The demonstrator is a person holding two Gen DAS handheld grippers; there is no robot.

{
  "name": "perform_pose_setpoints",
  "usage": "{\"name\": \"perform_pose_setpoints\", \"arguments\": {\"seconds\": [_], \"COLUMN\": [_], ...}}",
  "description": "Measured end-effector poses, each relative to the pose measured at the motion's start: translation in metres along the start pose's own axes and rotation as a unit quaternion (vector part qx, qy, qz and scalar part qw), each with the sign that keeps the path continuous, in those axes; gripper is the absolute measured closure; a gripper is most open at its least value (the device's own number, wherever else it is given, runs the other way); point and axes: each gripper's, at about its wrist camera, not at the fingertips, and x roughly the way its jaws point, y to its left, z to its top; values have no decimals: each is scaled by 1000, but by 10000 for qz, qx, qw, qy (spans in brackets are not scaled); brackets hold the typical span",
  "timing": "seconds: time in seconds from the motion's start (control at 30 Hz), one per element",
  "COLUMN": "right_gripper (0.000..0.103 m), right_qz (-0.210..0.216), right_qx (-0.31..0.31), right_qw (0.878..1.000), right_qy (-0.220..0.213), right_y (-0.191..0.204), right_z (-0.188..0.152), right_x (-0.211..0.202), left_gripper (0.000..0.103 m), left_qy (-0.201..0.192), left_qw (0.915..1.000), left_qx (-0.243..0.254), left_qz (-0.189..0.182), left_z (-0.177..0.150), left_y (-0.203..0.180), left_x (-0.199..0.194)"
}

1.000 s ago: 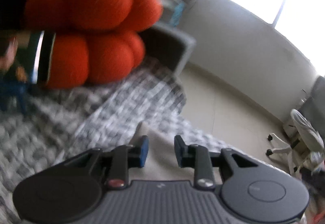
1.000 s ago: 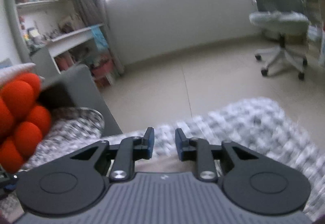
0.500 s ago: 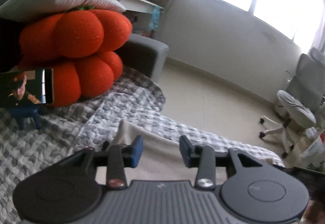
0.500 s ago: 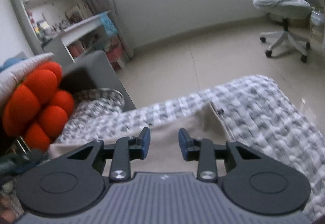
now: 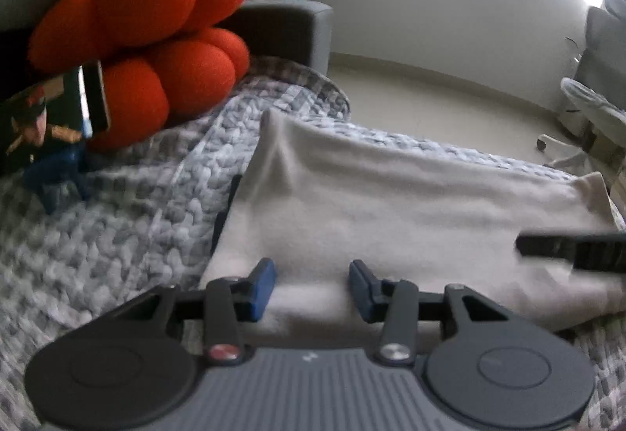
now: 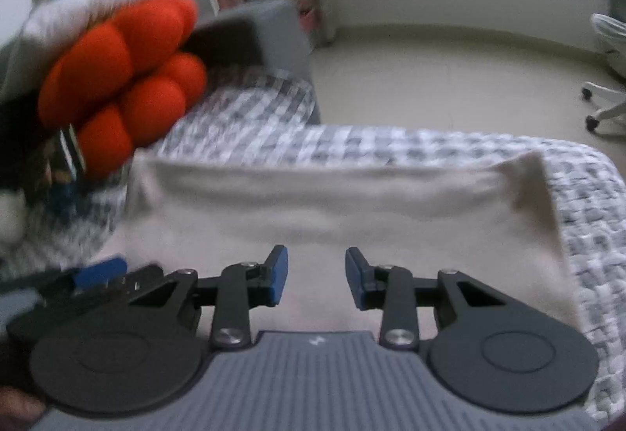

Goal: Fold clothes

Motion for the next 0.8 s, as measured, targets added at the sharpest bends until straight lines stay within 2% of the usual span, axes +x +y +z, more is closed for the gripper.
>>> {"name": "perform_pose_setpoints", "arguments": {"seconds": [0.07, 0.23, 0.37, 0.43, 0.53, 0.63, 0.67, 0.8], "right_gripper": [66, 66, 66, 67, 67, 68, 68, 68], "right_qz": [-89, -83, -111, -166, -190, -210, -226, -308], "right_qx": [-232, -366, -322, -166, 170, 591, 753, 1285], "right_qw": [9995, 9989, 9991, 9995, 9997, 9980, 9968, 9904], "right_qy": [219, 277, 246, 204, 69, -103, -166, -403], "right_y": [6, 7, -3, -13, -33, -59, -69, -104], "right_z": [-5, -6, -7, -4, 1, 6, 7, 9], "right_x": [10, 15, 10, 10, 9, 6, 4, -1], "left_gripper": [58, 58, 58, 54, 53, 52, 49, 49], "left_qy": [24, 155, -40, -166, -20, 293, 339, 356], "left_qw": [10000, 9997, 9994, 9984, 9970, 9931, 9920, 9897], "left_qx": [-32, -168, -147, -273, -688, -1118, -1201, -1389], "left_qz": [15, 86, 298, 462, 349, 204, 168, 17], "left_z": [5, 7, 17, 26, 35, 35, 35, 38], "left_y": [-1, -2, 3, 15, 39, 61, 65, 71], "left_x": [-2, 0, -1, 3, 17, 33, 36, 38]}}
